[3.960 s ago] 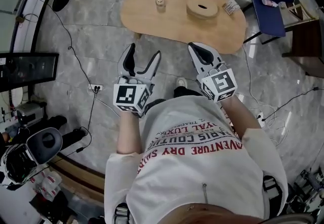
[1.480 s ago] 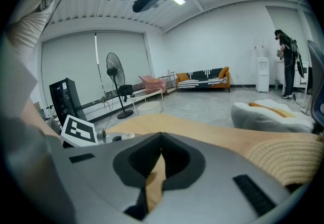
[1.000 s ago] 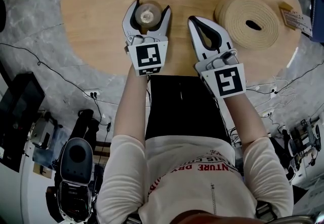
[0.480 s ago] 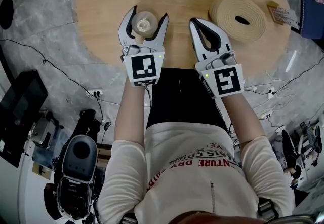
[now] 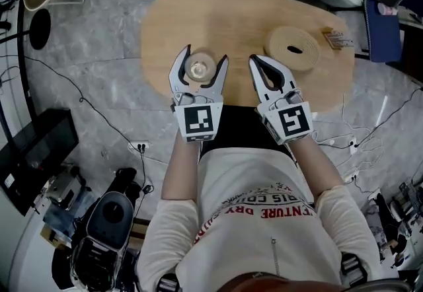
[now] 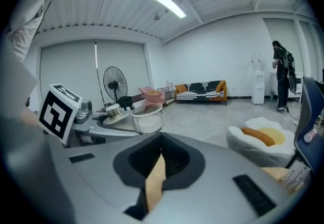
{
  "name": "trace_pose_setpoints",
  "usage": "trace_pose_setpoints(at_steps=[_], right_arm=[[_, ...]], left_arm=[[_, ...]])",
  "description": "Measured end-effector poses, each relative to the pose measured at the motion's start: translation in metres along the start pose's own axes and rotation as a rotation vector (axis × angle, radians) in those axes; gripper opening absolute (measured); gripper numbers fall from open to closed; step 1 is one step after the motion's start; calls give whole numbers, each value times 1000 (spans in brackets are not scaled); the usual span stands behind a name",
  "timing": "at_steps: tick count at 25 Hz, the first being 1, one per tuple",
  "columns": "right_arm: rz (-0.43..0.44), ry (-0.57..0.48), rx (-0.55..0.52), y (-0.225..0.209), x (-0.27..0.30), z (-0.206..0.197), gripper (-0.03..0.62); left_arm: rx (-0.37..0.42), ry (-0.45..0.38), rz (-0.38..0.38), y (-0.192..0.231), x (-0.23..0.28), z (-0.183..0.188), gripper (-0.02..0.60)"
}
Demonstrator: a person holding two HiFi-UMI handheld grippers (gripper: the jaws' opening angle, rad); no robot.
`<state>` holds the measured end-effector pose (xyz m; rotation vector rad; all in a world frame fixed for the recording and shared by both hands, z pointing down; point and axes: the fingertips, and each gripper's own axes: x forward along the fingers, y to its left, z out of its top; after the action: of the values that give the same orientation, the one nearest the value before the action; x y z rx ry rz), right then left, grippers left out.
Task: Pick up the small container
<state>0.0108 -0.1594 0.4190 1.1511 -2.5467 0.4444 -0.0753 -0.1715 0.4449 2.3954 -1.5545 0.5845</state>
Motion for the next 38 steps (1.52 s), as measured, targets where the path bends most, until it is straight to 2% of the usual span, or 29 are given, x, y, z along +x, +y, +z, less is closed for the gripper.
trace_pose_setpoints(at_steps=[5,9,16,20,30,34,38], right_arm=[[-15,-65,-10,3,-33,64,-5],[-21,-110,-40,6,-55,108,-5],[-14,-169,-138,13,-93,168,-5],[7,-228,-166,21,-106,196,-5],[43,-335,-230,17,-132,247,-5],[61,-373,-233,23,-136,258,-5],[67,-379,-239,29,-136,258,-5]], left_arm=[[-5,-41,-51,-5,-39,60,342],[39,-64,-95,-11,-64,109,342],[82,-161,-101,-13,-103,193,342],[111,-208,-123,-11,-120,228,342],[160,-273,-86,-16,-142,282,342],[193,-286,-71,-14,-149,290,342],[189,-294,-64,-13,-155,291,342]])
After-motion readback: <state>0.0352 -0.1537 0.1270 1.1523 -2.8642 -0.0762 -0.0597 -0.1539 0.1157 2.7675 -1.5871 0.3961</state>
